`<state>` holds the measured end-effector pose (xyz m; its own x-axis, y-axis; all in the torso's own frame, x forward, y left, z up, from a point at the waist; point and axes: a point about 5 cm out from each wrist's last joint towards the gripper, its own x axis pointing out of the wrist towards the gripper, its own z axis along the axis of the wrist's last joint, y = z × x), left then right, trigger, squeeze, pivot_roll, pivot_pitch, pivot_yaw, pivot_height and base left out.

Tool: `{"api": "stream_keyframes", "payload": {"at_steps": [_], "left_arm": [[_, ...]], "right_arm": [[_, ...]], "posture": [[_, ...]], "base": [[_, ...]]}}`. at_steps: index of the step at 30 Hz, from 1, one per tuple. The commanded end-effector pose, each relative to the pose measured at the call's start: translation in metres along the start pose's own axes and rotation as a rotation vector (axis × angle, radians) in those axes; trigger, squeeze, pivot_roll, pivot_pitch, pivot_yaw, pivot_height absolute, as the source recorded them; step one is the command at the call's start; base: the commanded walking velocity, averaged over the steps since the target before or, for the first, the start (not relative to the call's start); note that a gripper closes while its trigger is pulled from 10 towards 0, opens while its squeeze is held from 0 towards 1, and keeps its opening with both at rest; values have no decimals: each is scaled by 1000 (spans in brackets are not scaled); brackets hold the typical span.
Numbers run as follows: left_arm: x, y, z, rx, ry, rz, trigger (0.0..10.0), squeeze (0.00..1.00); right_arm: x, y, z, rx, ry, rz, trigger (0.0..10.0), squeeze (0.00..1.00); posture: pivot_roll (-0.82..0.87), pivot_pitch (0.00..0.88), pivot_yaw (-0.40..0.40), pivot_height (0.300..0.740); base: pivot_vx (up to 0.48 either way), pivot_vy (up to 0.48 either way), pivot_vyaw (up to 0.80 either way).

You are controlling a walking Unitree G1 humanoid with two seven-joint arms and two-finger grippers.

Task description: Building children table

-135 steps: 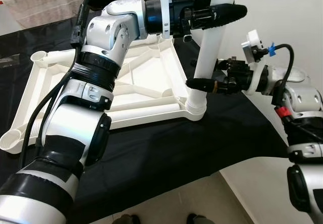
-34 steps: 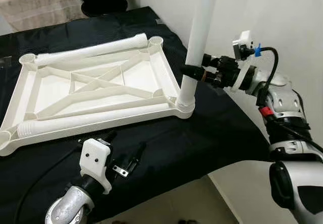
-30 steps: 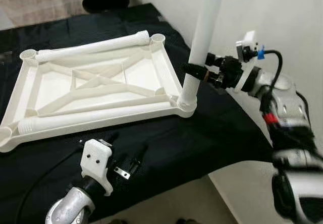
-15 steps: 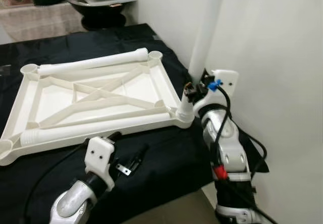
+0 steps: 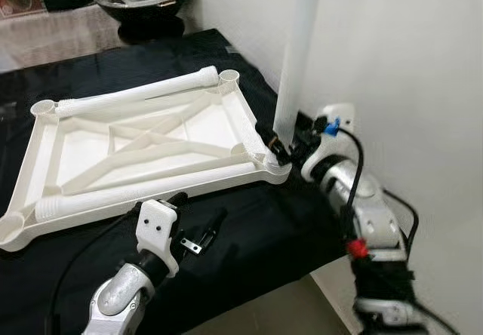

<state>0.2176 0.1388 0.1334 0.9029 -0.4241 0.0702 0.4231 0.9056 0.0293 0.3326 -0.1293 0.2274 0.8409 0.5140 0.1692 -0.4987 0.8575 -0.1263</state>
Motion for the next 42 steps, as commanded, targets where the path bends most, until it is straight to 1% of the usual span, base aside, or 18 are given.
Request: {"api": "stream_keyframes", "payload": {"at_steps": [1, 5, 9, 10, 11, 12, 17, 18, 21, 22, 25, 27, 30, 33, 37, 38, 39, 42], "left_arm": [[-4, -5, 2, -7, -11, -6, 10000, 0], [-7, -6, 3, -18, -12, -13, 10000, 0], [-8, -7, 3, -18, -12, -14, 10000, 0], [-8, -6, 3, -17, -14, -14, 10000, 0], [-8, -6, 3, -14, -15, -10, 10000, 0], [-8, -5, 2, -12, -15, -5, 10000, 0], [-8, -4, 1, -10, -14, -2, 10000, 0], [-7, -3, -1, -8, -12, 0, 10000, 0], [-6, -2, -2, -6, -9, 0, 10000, 0], [-7, 2, -3, -3, -1, 2, 10000, 0], [-7, 3, -3, -3, 2, 2, 10000, 0], [-8, 6, -2, -2, 7, 0, 10000, 0], [-7, 6, -1, -2, 8, -2, 10000, 0], [-7, 5, -2, 3, 17, -5, 10000, 0], [-7, 5, -2, 4, 18, -5, 10000, 0], [-7, 5, -2, 3, 17, -5, 10000, 0], [-7, 5, -3, 4, 15, -4, 10000, 0], [-7, 6, -2, 5, 15, -3, 10000, 0]], "right_arm": [[5, -16, 5, -32, -17, 79, 10000, 1000], [16, -29, 22, -88, -31, 236, 10000, 1000], [18, -31, 25, -114, -31, 257, 10000, 1000], [19, -32, 27, -126, -28, 286, 10000, 553], [19, -34, 30, -132, -22, 303, 10000, 0], [17, -38, 31, -120, -18, 325, 1137, 0], [16, -40, 32, -109, -15, 340, 1137, 0], [15, -39, 28, -103, -7, 323, 0, 0], [17, -37, 21, -88, 8, 278, 0, 0], [24, -17, -1, -87, 69, 67, 0, 0], [28, -10, -8, -89, 81, -14, 0, 0], [26, 18, -28, -69, 138, -264, 0, 0], [25, 31, -34, -71, 146, -295, 0, 0], [27, 73, -44, -11, 171, -221, 0, 0], [28, 81, -42, -7, 168, -183, 0, 0], [29, 82, -42, -7, 177, -157, 3882, 0], [29, 83, -42, -6, 182, -133, 10000, 0], [30, 83, -40, -9, 183, -109, 10000, 0]], "posture": [[-34, 151, -13, 740], [-20, 164, -19, 740], [-22, 164, -19, 740], [-25, 165, -20, 740], [-33, 162, -20, 740], [-48, 149, -15, 740], [-54, 142, -11, 740], [-63, 131, -16, 740], [-68, 124, -12, 740], [-83, 143, 11, 740], [-83, 143, 11, 740], [-114, 163, 44, 740], [-114, 163, 44, 740], [-125, 164, 73, 740], [-138, 164, 77, 740], [-137, 164, 83, 740], [-136, 164, 82, 740], [-140, 162, 87, 740]], "base": [[0, 0, 0], [0, 0, 0], [0, 0, 0], [0, 0, 0], [0, 0, 0], [0, 0, 0], [0, 0, 0], [0, 0, 0], [0, 0, 0], [0, 0, 0], [0, 0, 0], [0, 0, 0], [0, 0, 0], [0, 0, 0], [0, 0, 0], [0, 0, 0], [0, 0, 0], [0, 0, 0]]}}
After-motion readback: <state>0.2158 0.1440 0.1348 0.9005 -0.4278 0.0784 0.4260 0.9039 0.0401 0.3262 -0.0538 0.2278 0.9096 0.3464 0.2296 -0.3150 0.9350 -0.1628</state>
